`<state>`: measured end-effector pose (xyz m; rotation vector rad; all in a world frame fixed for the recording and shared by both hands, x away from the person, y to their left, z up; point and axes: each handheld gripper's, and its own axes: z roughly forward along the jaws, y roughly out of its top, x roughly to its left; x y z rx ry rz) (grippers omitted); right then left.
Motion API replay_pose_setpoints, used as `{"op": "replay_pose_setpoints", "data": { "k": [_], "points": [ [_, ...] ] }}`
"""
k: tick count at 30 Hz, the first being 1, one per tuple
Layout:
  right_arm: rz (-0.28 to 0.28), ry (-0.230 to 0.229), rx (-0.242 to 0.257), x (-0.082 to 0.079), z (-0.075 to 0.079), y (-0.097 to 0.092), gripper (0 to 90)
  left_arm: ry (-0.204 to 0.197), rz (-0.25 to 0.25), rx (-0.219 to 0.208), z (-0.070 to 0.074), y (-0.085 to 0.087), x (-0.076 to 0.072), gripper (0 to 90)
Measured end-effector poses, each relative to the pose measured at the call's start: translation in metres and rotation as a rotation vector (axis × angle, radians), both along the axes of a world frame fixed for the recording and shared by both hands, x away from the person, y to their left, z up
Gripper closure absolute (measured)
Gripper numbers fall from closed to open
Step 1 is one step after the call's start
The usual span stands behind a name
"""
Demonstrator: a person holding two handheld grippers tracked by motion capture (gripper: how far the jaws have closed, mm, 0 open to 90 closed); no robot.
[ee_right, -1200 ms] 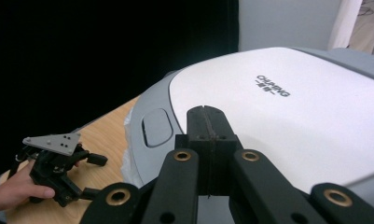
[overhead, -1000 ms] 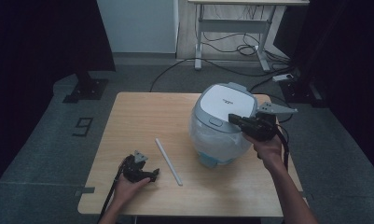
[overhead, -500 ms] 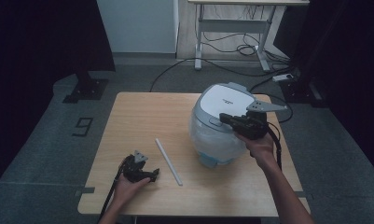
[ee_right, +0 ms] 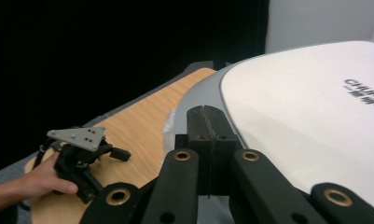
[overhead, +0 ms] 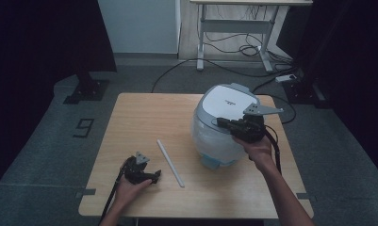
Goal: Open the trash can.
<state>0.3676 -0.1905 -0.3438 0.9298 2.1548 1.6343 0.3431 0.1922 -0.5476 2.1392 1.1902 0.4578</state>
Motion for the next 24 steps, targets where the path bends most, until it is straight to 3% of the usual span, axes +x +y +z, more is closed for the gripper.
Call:
{"op": "replay_pose_setpoints", "data": {
  "k": [17,24],
  "points": [
    [0.021,0.002,-0.007,-0.003,-0.001,0.002,90.0,0.000,0.000,0.000,0.000,0.000,0.000,8.4],
    [-0.013,-0.034,0.059,-0.012,0.001,-0.018,90.0,0.000,-0.001,0.000,0.000,0.000,0.000,8.4]
  ]
}}
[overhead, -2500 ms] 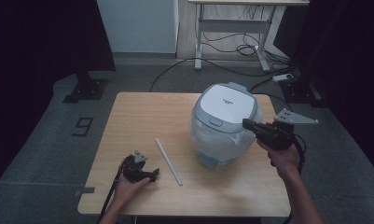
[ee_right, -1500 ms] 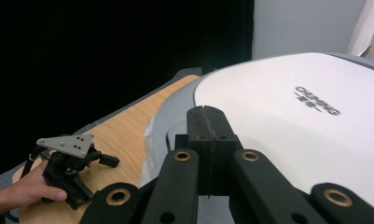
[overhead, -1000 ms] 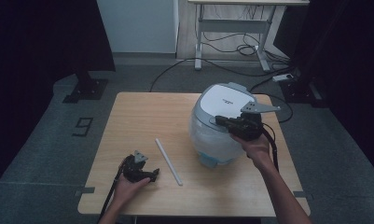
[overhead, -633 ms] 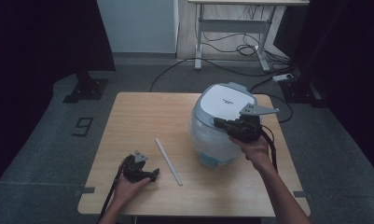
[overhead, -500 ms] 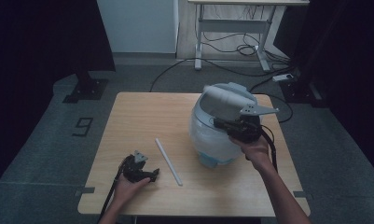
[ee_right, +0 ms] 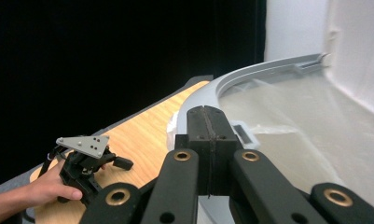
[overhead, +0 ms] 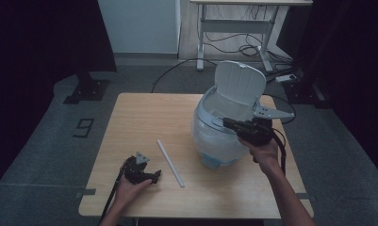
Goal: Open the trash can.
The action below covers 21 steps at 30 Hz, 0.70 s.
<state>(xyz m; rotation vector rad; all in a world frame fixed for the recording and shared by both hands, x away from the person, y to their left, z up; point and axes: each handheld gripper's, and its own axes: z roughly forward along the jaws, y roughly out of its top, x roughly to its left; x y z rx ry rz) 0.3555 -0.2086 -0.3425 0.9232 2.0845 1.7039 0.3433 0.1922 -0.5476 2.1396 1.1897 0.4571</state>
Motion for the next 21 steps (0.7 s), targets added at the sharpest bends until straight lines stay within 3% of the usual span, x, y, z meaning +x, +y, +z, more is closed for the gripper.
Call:
{"op": "replay_pose_setpoints", "data": {
  "k": [3,7,8,11,15,17,20,21],
  "points": [
    [-0.014,-0.026,0.005,-0.009,0.000,-0.011,89.3,-0.001,0.000,0.000,0.000,0.000,0.000,8.4],
    [-0.045,-0.104,-0.046,-0.024,-0.004,-0.023,68.5,0.000,0.000,0.000,0.000,0.000,0.000,8.4],
    [-0.045,-0.104,-0.046,-0.024,-0.004,-0.023,68.5,0.000,0.000,0.000,0.000,0.000,0.000,8.4],
    [-0.044,-0.146,-0.042,-0.040,-0.014,-0.035,53.2,0.000,0.001,0.000,0.000,0.000,0.000,8.4],
    [-0.059,-0.163,-0.025,-0.051,-0.027,-0.046,42.4,0.000,0.003,0.000,0.000,0.000,0.000,8.4],
    [-0.064,-0.161,-0.019,-0.054,-0.032,-0.050,41.1,-0.002,0.004,0.000,0.000,0.000,0.000,8.3],
    [-0.067,-0.139,0.000,-0.060,-0.051,-0.061,39.7,-0.002,0.006,0.000,0.000,-0.001,0.000,8.3],
    [-0.076,-0.113,0.008,-0.062,-0.065,-0.068,38.9,-0.002,0.007,0.001,0.000,-0.001,0.000,8.3]
  ]
}}
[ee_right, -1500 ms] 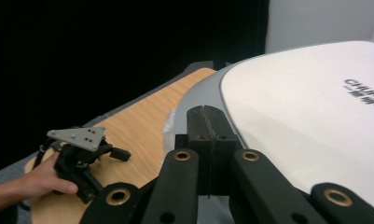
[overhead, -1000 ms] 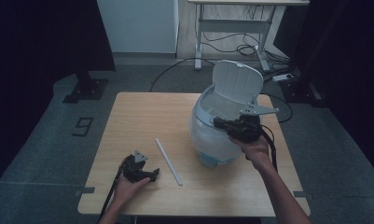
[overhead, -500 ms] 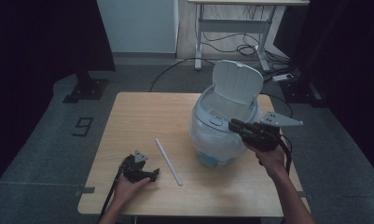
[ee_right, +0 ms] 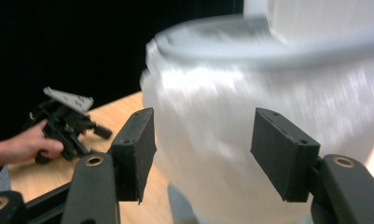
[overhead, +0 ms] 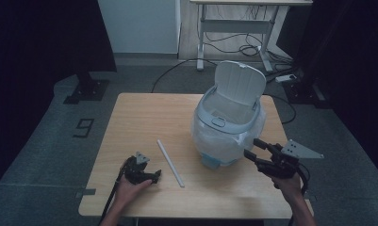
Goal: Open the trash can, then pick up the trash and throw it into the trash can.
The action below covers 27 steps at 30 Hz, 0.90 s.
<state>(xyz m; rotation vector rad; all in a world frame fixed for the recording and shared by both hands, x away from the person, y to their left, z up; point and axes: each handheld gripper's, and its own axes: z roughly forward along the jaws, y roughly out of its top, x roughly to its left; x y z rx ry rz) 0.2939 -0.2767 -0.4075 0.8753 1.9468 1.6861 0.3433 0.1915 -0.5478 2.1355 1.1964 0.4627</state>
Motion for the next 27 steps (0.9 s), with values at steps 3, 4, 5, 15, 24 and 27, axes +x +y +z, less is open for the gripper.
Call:
{"op": "replay_pose_setpoints", "data": {
  "k": [3,4,5,15,24,27],
  "points": [
    [-0.009,0.029,0.001,0.000,-0.015,-0.007,38.5,0.000,0.000,0.000,0.000,0.000,0.000,8.3],
    [-0.025,0.054,-0.006,0.001,-0.031,-0.012,38.4,0.001,-0.001,0.002,0.000,0.000,0.000,8.3],
    [-0.031,0.065,-0.014,0.001,-0.039,-0.014,38.4,0.001,-0.001,0.002,0.000,0.000,0.000,8.3],
    [-0.073,0.166,-0.059,0.010,-0.087,-0.020,38.0,0.000,0.000,0.002,0.000,0.000,0.000,8.5],
    [-0.104,0.178,-0.071,0.008,-0.098,-0.020,37.1,-0.018,0.011,0.008,0.002,-0.001,-0.002,14.9],
    [-0.106,0.192,-0.093,0.009,-0.107,-0.021,37.1,-0.029,0.012,0.005,0.006,-0.002,-0.003,14.9]
  ]
}}
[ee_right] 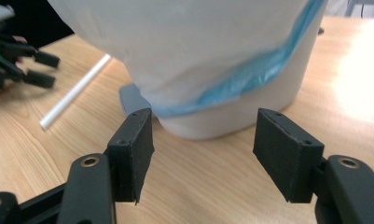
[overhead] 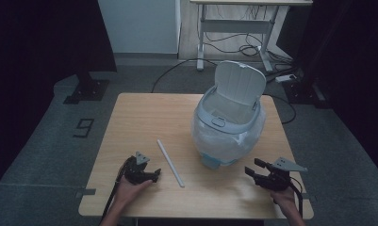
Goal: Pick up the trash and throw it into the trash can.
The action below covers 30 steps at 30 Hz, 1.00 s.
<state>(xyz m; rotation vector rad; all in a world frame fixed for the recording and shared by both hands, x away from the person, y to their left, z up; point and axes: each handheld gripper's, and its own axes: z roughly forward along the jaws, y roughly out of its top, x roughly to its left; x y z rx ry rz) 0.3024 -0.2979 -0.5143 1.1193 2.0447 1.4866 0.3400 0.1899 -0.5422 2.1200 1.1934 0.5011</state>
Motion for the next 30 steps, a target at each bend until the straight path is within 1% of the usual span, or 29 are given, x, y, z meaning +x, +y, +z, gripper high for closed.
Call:
{"op": "replay_pose_setpoints", "data": {
  "k": [3,4,6,7,9,11,16,20,21,22,23,24,25,27,28,30],
  "points": [
    [-0.010,0.021,-0.014,0.001,-0.008,0.001,37.1,-0.018,0.010,-0.020,0.006,0.000,-0.001,15.0],
    [-0.013,0.025,-0.018,0.002,-0.009,0.001,37.1,-0.035,0.018,-0.012,0.010,-0.001,-0.002,15.0],
    [-0.016,0.029,-0.020,0.002,-0.010,0.001,37.1,-0.041,0.025,-0.020,0.012,-0.002,-0.002,15.0],
    [-0.021,0.036,-0.019,0.002,-0.012,0.002,37.1,-0.041,0.022,-0.024,0.015,-0.003,-0.001,14.8],
    [-0.024,0.035,-0.019,0.002,-0.012,0.002,37.1,-0.044,0.022,-0.026,0.017,-0.005,-0.001,14.8],
    [-0.032,0.038,-0.012,0.000,-0.012,0.002,37.1,-0.045,0.020,-0.038,0.020,-0.006,0.001,14.7],
    [-0.035,0.042,-0.025,0.000,-0.014,0.002,37.1,-0.028,0.023,-0.041,0.022,-0.012,0.009,14.6],
    [-0.053,0.043,-0.014,-0.001,-0.014,-0.003,37.1,-0.002,0.025,-0.048,0.022,-0.017,0.016,14.6],
    [-0.053,0.043,-0.014,-0.001,-0.014,-0.003,37.1,-0.002,0.025,-0.048,0.022,-0.017,0.016,14.5],
    [-0.062,0.043,-0.012,-0.001,-0.014,-0.005,37.1,0.006,0.033,-0.046,0.021,-0.019,0.020,14.6],
    [-0.062,0.043,-0.012,-0.001,-0.014,-0.005,37.1,0.006,0.033,-0.046,0.021,-0.019,0.020,14.6],
    [-0.070,0.044,-0.012,-0.001,-0.014,-0.006,37.1,0.015,0.041,-0.051,0.021,-0.023,0.025,14.6],
    [-0.073,0.046,-0.011,-0.001,-0.014,-0.007,37.1,0.015,0.041,-0.051,0.021,-0.023,0.025,14.6],
    [-0.076,0.044,-0.012,-0.001,-0.013,-0.007,37.1,0.023,0.044,-0.052,0.021,-0.029,0.032,14.6],
    [-0.076,0.044,-0.013,-0.001,-0.014,-0.008,37.1,0.023,0.044,-0.052,0.021,-0.029,0.032,14.5],
    [-0.077,0.044,-0.014,-0.001,-0.014,-0.008,37.1,0.031,0.045,-0.061,0.020,-0.034,0.036,14.5]
  ]
}}
